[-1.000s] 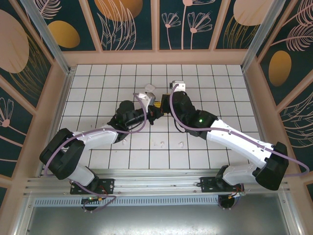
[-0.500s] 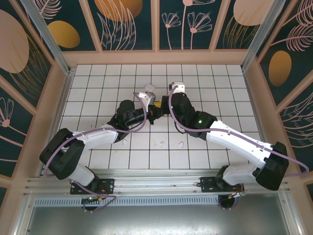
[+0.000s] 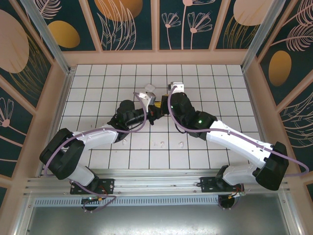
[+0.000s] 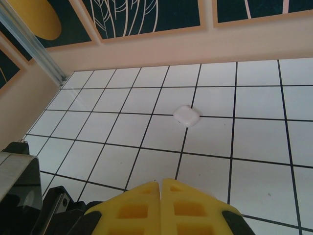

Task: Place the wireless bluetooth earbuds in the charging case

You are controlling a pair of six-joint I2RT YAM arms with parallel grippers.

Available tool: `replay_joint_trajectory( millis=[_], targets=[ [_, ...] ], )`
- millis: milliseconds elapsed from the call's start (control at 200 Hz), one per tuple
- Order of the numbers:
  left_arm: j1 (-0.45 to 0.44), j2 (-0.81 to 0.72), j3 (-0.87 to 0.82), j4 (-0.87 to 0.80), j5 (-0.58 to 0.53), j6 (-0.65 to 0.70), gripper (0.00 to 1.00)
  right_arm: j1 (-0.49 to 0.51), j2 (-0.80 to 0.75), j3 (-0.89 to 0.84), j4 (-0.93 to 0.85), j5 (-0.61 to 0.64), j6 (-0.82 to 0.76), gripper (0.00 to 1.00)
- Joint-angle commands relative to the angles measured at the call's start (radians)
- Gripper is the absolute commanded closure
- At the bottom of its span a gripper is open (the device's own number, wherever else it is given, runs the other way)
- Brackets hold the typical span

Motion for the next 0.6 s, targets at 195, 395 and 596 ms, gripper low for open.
replay_joint_trajectory(
  millis=[195, 395, 596],
  targets=[
    [-0.004, -0.027, 0.029, 0.055, 0.022, -0.020, 1.00, 0.001, -0.003, 0.009, 0.011, 0.005, -0.015, 0.96],
    [-0.004, -0.029, 0.031, 0.059, 0.025, -0.027, 1.00, 0.001, -0.019, -0.024, 0.005, 0.005, -0.002, 0.96],
    [-0.005, -0.036, 0.029, 0.061, 0.025, -0.032, 1.00, 0.001, -0.026, -0.040, 0.009, 0.009, -0.015, 0.96]
  ],
)
